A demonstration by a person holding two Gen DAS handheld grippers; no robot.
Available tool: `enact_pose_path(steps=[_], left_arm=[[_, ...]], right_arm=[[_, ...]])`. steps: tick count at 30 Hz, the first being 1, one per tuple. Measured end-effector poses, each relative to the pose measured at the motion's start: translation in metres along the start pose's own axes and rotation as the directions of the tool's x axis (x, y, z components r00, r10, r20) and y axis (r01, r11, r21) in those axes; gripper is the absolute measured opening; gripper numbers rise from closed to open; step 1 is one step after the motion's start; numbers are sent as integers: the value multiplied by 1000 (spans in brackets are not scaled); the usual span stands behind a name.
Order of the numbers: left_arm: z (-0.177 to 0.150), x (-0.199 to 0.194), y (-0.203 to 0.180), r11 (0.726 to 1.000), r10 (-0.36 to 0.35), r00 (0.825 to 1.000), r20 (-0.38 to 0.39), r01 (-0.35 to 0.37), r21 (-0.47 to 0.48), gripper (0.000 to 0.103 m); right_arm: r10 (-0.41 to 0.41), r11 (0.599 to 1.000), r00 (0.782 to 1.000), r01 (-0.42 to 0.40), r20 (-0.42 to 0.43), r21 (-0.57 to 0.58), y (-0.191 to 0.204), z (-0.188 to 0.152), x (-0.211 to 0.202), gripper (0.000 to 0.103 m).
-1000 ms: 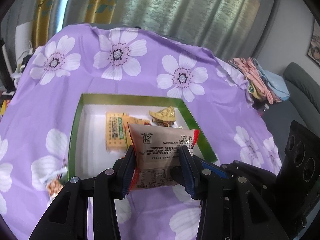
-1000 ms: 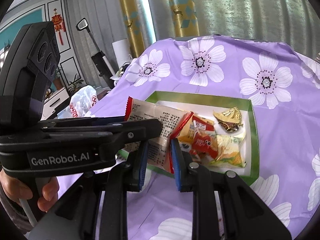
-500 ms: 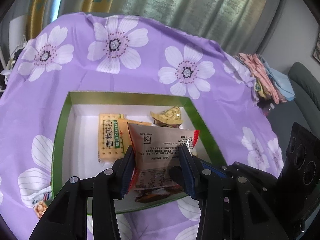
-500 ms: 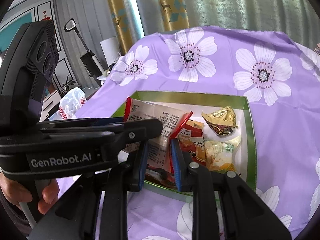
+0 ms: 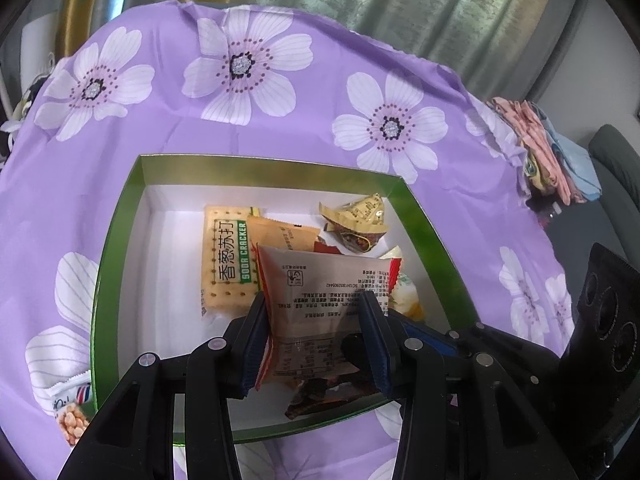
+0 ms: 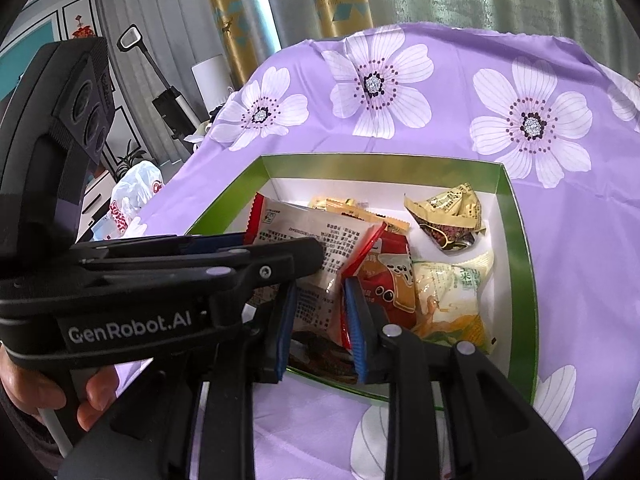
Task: Organize snacks
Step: 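Carry the cream bag over the green box and lower it, then open the left tool to drop the cream bag into the box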
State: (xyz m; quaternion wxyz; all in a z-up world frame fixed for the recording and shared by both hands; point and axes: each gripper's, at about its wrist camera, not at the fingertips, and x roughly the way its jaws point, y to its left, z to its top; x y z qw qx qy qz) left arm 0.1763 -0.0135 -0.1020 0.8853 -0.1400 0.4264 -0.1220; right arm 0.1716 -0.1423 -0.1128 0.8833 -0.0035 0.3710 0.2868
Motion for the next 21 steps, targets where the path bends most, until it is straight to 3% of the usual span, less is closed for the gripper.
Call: enact_pose_path(steps=[14,17,18,21], left_arm=[[-2,4,3,999,32,999,-19,-32,-5,44],[-2,5,4,999,46,999,-28,-47,-3,59],[-3,5,4,999,48,998,-30,-48,-4,65],[-5,4,6,998,57,998,-25,-57,-5,68]], right_arm=[[-7,1000,1000,7,-18,11,0,0,3,35],[-7,1000,1000,7,-21,11,0,-1,3,38],[-10,1000,1000,10,-24,10,1,-1,3,44],[-12,1000,1000,12,-28,8,1,-2,3,46]])
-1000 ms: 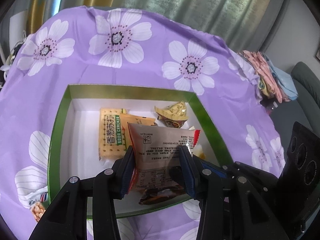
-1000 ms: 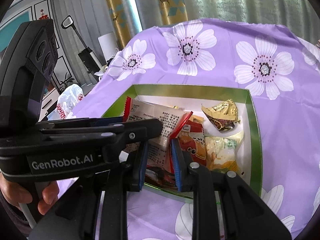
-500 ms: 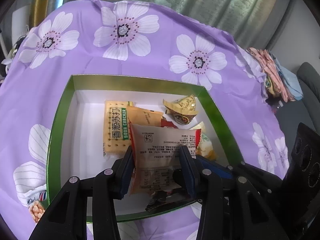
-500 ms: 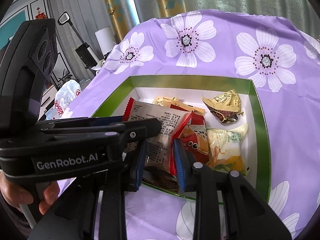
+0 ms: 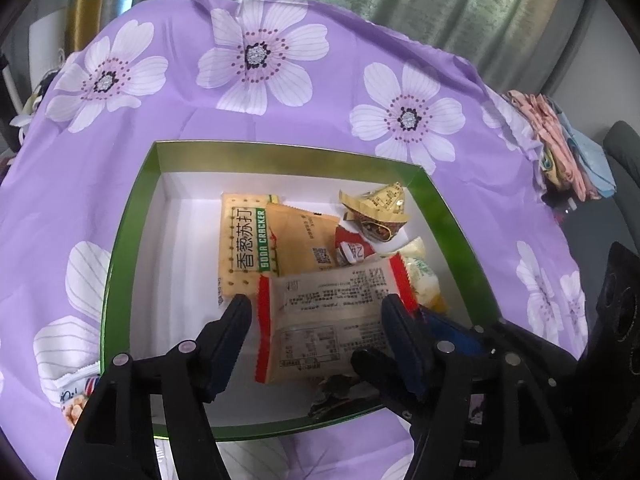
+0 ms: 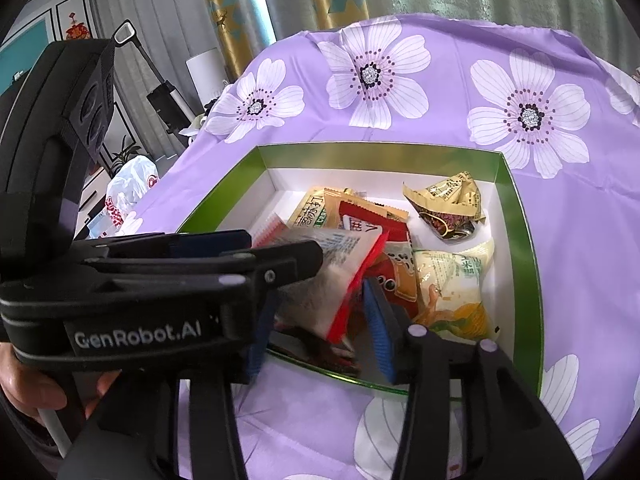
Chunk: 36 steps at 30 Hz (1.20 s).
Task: Organize snacks
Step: 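Open the left tool to drop the cream bag into the box, then withdraw the left tool and move it to the clear peanut bag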
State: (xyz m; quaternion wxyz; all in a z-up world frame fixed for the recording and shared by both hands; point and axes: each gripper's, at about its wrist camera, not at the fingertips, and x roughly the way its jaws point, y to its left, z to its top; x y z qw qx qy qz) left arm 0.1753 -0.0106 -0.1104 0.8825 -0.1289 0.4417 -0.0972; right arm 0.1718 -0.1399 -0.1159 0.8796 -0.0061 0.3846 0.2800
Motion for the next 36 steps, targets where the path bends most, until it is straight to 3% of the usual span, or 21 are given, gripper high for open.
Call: enact_pose_path(steps=[5,7,11,16,18,22,28,36], left_arm=[[0,-3,1,1000,20,1000,-1,-20,4,69],[1,-5,1,1000,24,1000,2,-24,1,86],[1,-10,2,1000,29,999,14,-29,1,88],[1,-15,4,999,41,999,20,-41,0,94],[1,-18,4,999,41,999,20,-41,1,95],[1,-27,2,999,36,999,31,-36,7,101],[-2,-43,-7,999,21,999,50,-22,27,101],[-19,-60,-36,993,84,988,131,-94,67,102]], right_arm=[[-10,1000,1000,10,-4,-10,2,0,0,49],[-16,1000,1000,16,-3,-11,2,0,0,51],[-29,999,1000,29,-3,-13,2,0,-2,58],[-48,999,999,49,14,-16,4,0,-8,71],[-62,998,998,62,24,-17,5,1,-12,81],[-77,997,996,78,34,-13,5,1,-18,86],[-98,995,994,99,52,-14,9,-1,-31,95],[-142,990,985,143,94,-3,3,-14,-62,96]])
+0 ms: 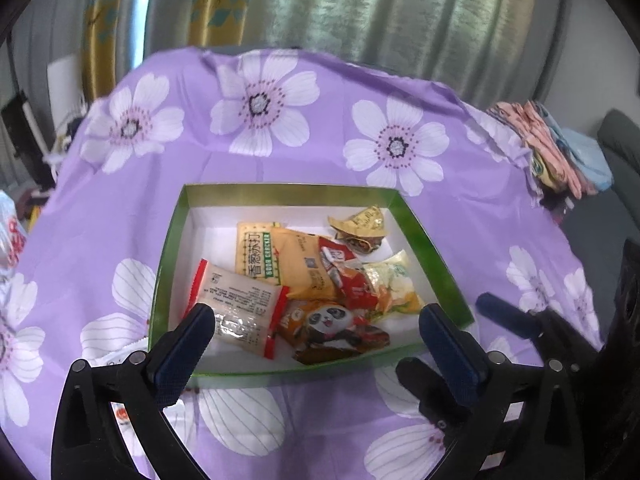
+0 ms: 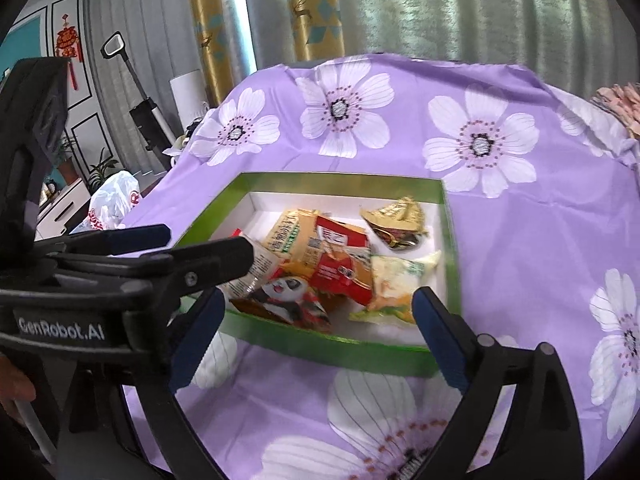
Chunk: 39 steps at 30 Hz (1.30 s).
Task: Organize snacks
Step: 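Withdraw the left tool and move it to the clear peanut bag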
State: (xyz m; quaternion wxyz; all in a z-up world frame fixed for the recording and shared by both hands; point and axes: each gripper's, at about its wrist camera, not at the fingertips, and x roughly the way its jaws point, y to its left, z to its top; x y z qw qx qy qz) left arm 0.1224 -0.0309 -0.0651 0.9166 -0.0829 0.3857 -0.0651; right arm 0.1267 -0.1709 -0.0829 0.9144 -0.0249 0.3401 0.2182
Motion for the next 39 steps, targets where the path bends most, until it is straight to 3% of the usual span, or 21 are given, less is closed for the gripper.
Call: enact_pose_path(steps=[5,10,17,39], left_arm=[[-12,-12,-18,998,-42,999,7,41,41,102],[-21,-33,-18,998,-40,999,27,39,54,102],[-34,-58,-10,999,25,999,40,-26,35,102],[-68,-120,-10,997,65,992,109,-68,33,102]], right_arm=[[-42,999,999,42,2,-1,-7,-8,-21,96],[-59,998,998,59,3,4,-6,-16,-36,96],[-50,999,999,50,1,-2,7,-29,-53,96],[-21,999,999,23,35,-46,40,-52,-103,96]])
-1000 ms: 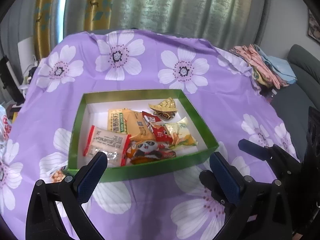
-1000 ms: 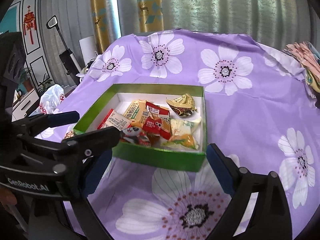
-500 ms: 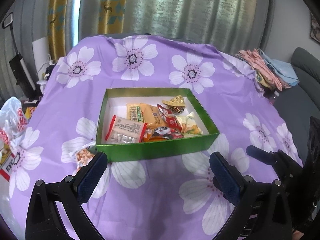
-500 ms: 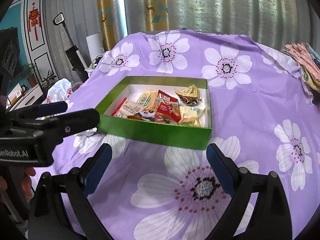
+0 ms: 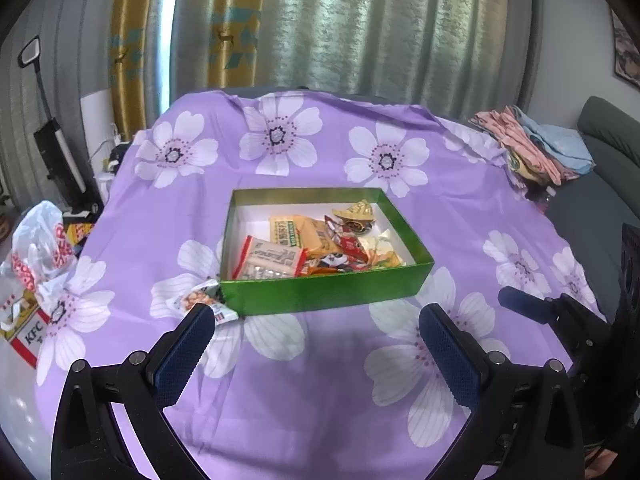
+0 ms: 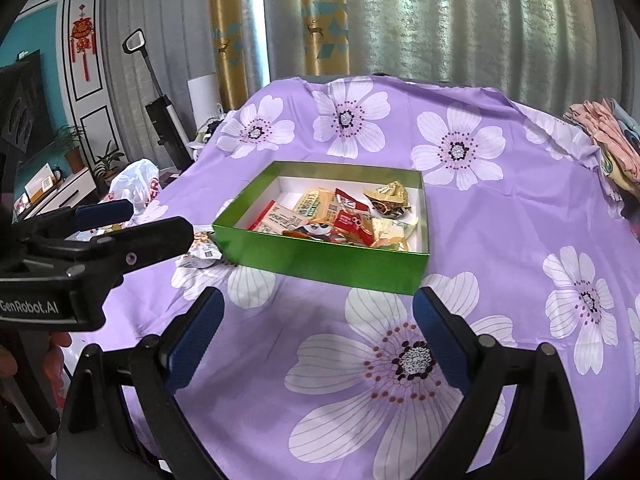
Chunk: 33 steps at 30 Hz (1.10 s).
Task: Organize snacks
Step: 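Withdraw the left tool and move it to the clear peanut bag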
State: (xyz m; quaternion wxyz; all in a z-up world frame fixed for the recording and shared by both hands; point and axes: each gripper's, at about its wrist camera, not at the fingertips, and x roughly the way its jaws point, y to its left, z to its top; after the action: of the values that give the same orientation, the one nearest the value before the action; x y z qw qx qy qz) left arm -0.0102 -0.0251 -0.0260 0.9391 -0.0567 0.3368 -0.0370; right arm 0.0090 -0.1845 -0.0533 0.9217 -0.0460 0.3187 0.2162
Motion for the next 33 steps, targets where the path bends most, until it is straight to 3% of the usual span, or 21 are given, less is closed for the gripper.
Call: enact_pose_path(steps=[6,33], left_arm=[[-9,-7,13,1000,11,1000,-11,-12,-17,102],[-26,8,78,990,66,996,-59,-73,-119,102]], right_arm=[[55,998,998,-55,-5,-8,13,-3,-1,96],[153,982,986,-160,-73,-101,62,2,39,96]])
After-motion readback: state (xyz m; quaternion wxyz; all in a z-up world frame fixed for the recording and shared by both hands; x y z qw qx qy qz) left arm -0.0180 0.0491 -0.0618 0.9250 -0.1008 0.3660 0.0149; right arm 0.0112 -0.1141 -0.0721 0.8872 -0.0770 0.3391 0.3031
